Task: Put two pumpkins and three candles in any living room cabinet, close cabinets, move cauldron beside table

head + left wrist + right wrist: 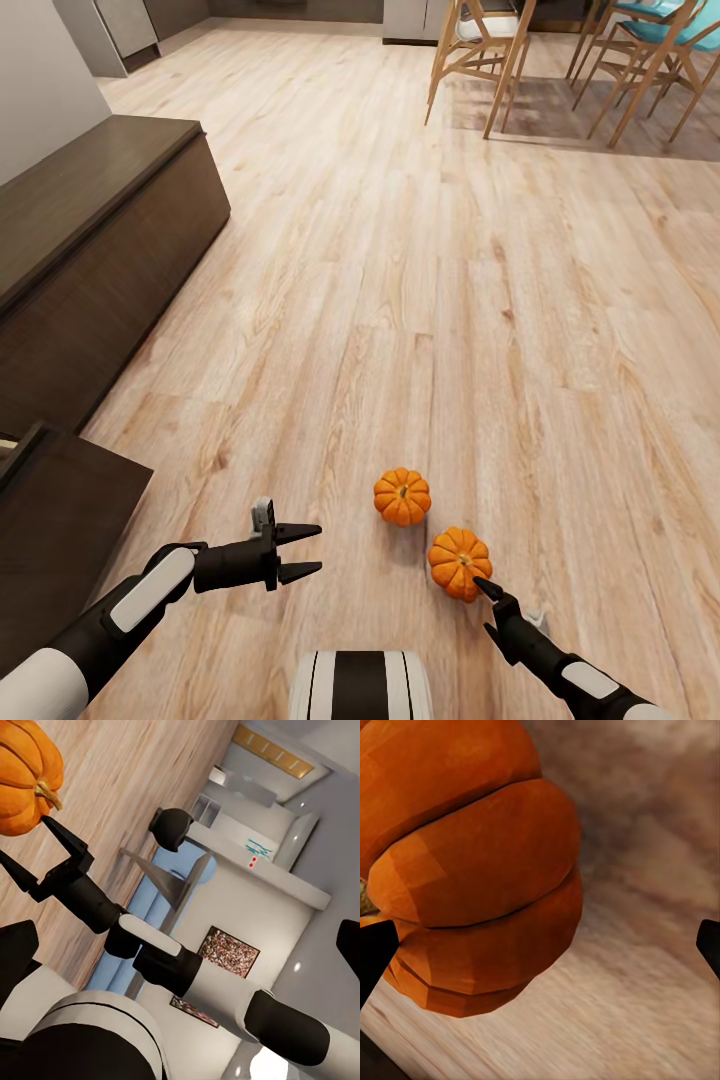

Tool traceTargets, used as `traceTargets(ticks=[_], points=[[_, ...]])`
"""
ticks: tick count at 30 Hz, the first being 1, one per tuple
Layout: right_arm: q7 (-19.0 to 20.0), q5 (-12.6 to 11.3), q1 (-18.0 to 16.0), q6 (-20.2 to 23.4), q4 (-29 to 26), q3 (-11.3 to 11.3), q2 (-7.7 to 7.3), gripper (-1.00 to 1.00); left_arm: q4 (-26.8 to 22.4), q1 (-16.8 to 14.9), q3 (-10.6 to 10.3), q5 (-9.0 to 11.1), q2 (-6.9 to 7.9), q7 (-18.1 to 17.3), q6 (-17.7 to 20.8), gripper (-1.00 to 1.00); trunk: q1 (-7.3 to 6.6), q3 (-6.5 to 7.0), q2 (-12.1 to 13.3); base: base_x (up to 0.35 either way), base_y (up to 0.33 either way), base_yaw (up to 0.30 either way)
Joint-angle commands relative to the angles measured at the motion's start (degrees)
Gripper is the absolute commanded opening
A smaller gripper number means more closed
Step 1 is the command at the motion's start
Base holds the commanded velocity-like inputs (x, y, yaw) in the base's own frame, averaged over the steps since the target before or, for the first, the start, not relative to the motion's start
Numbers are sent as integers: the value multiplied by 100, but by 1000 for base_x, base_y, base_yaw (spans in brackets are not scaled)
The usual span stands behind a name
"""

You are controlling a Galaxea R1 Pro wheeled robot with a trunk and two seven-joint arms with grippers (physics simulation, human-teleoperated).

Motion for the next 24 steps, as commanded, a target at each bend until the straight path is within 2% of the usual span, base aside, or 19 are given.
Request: traceTargets(ticks=[1, 24], points=[[-5, -42, -3, 8, 22, 70, 1, 100, 5, -7, -19, 7, 4, -27, 9, 100, 1, -3, -1, 5, 0, 0], [-5, -45, -4, 9, 20, 70, 1, 100, 5, -7, -19, 7, 4, -27, 9, 100, 1, -3, -1, 29, 14, 0]])
